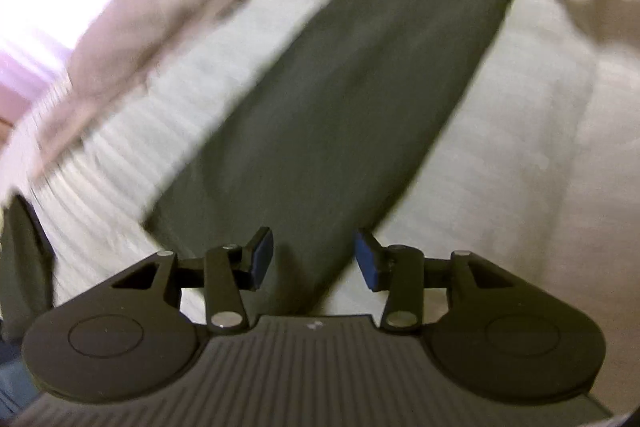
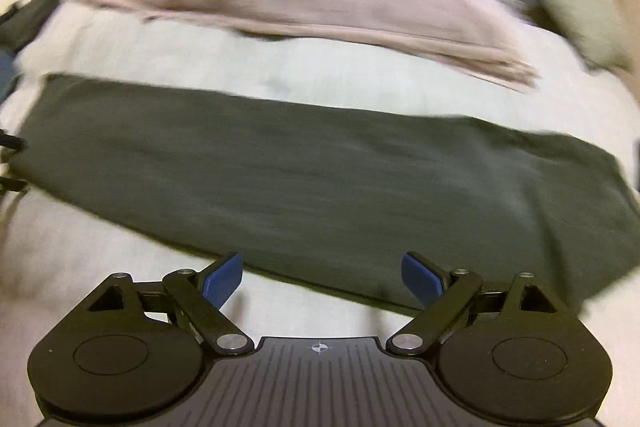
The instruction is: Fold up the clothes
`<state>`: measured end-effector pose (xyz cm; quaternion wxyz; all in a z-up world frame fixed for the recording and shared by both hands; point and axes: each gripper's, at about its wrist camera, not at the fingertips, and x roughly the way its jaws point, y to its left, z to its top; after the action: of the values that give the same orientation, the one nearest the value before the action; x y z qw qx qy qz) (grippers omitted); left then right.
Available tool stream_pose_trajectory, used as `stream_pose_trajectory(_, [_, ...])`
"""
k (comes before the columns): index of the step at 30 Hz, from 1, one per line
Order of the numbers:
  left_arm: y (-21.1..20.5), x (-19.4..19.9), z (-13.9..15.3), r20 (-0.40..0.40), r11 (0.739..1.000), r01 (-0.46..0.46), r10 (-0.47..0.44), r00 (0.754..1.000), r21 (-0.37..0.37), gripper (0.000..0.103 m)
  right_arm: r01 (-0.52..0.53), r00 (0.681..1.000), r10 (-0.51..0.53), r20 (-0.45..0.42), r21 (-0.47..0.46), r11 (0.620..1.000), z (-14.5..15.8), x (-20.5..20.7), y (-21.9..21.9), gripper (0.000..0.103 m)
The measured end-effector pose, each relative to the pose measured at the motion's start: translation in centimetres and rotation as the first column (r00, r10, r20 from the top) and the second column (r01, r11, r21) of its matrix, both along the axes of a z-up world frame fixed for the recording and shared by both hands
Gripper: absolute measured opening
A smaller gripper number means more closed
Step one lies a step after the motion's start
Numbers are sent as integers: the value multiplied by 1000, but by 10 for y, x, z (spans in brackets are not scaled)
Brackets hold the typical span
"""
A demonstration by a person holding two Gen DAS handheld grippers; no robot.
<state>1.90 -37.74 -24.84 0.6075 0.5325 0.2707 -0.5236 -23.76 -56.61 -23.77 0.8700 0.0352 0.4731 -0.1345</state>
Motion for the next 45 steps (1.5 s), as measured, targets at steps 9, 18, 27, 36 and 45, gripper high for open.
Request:
stream_pose_trajectory(9, [73, 28, 26, 34, 987, -157, 158, 987, -36, 40, -561, 819, 570, 61, -119, 819, -9, 62, 161, 89])
stream_pose_trajectory(18, [107, 29, 39, 16, 946, -304, 308, 951, -115, 42, -765, 591, 804, -57, -354, 537, -68, 113, 271, 60])
stream_pose_trajectory(27, [128, 17, 36, 9, 938, -328, 331, 944, -113, 43, -748, 587, 806, -79, -434, 502, -80, 123, 272, 14])
stream_pose_trajectory(36, [84, 8, 60, 21, 963, -228, 233, 972, -145, 44, -303, 868, 295, 399, -44, 952, 55, 96, 122, 3])
stream_pose_trajectory(45, [-54, -50, 92, 42, 977, 56, -49, 998, -205, 46, 392, 702, -551, 450, 401, 828, 43, -63, -166, 3])
